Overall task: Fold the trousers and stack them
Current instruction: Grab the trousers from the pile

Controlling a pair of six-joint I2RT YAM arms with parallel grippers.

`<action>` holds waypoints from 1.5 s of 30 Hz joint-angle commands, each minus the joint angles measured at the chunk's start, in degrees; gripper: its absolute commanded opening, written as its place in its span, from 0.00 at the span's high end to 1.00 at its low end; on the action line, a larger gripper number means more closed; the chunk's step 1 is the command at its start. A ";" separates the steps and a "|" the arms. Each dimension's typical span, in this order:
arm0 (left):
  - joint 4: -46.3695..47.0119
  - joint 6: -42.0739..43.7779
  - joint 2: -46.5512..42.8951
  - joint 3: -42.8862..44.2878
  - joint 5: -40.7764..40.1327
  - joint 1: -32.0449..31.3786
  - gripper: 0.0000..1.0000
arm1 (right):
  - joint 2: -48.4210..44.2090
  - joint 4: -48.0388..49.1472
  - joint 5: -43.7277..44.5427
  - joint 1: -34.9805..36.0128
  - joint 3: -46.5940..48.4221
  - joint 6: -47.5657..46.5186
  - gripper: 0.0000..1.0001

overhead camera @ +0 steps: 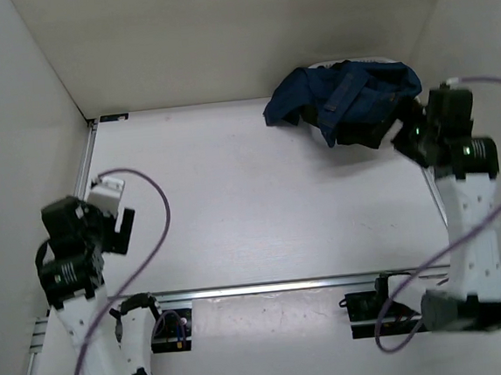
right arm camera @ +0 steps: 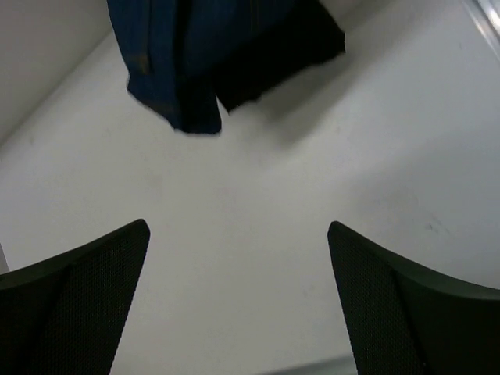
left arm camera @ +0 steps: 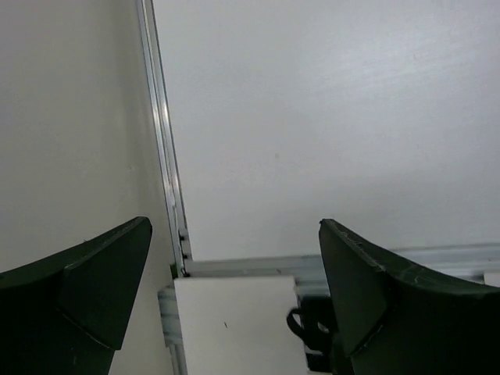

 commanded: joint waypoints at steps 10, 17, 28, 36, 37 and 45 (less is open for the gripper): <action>15.62 0.06 29.61 9.24 14.99 -0.15 0.00 | 55.95 14.06 4.00 2.97 48.97 1.22 0.01; 18.27 -0.55 35.59 6.86 12.27 -0.15 0.00 | 64.27 19.34 2.86 5.60 48.38 5.34 0.01; 19.41 -2.41 37.18 6.42 14.28 -0.15 0.00 | 52.26 18.54 13.65 11.22 47.86 -3.07 1.00; 22.57 -5.48 31.91 2.12 14.29 -0.15 0.00 | 32.38 42.21 12.18 41.07 47.77 -24.00 1.00; 22.57 -6.61 31.21 2.12 14.29 -0.15 0.00 | 31.76 44.97 11.22 47.37 47.77 -25.58 1.00; 22.57 -9.52 28.92 3.51 12.18 -0.15 0.00 | 32.28 56.51 3.65 58.24 52.25 -16.99 1.00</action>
